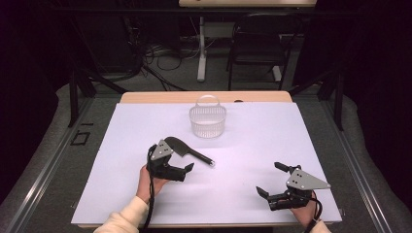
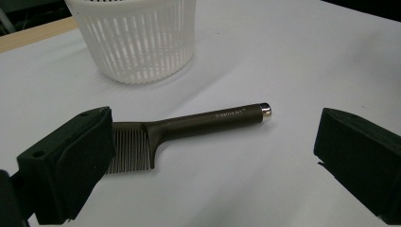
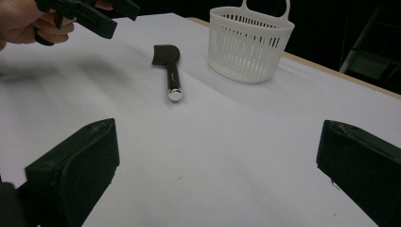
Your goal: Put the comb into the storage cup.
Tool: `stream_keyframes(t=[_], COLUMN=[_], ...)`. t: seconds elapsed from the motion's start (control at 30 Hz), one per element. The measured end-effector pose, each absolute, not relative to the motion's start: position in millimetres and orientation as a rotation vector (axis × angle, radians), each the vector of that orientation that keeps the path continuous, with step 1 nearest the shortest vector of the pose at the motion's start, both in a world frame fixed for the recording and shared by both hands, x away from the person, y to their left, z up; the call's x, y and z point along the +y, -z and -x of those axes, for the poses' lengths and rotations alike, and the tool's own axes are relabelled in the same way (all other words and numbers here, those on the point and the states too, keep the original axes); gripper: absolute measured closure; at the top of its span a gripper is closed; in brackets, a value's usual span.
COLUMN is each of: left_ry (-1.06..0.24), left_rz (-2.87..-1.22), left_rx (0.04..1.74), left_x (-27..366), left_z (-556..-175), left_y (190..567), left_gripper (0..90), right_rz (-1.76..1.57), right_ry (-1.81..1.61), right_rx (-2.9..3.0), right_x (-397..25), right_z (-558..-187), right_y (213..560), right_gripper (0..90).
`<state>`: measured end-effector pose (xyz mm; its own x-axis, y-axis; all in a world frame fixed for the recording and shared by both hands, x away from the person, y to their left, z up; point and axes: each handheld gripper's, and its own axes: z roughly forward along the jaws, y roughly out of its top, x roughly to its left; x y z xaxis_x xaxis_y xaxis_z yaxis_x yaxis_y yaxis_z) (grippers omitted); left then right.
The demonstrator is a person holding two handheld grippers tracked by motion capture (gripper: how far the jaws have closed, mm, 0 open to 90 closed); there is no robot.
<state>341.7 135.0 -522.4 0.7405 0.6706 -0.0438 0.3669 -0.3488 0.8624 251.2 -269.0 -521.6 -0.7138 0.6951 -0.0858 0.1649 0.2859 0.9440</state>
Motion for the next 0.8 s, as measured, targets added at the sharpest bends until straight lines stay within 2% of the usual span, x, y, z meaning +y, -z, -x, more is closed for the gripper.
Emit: stream_keyframes(t=[0.67, 0.8], left_ry=[-0.379, -0.378], left_rz=[-2.020, -2.029], left_rx=[0.774, 0.767], left_x=[113, 107], left_z=[-360, -363], left_y=[524, 525], left_gripper=[0.3, 2.6], right_rz=[-0.766, -0.765], right_ry=[-1.427, -1.427], right_rx=[2.075, 2.075], right_x=[-269, -269], right_z=[-251, -251], right_y=[522, 522], right_gripper=[0.0, 0.0])
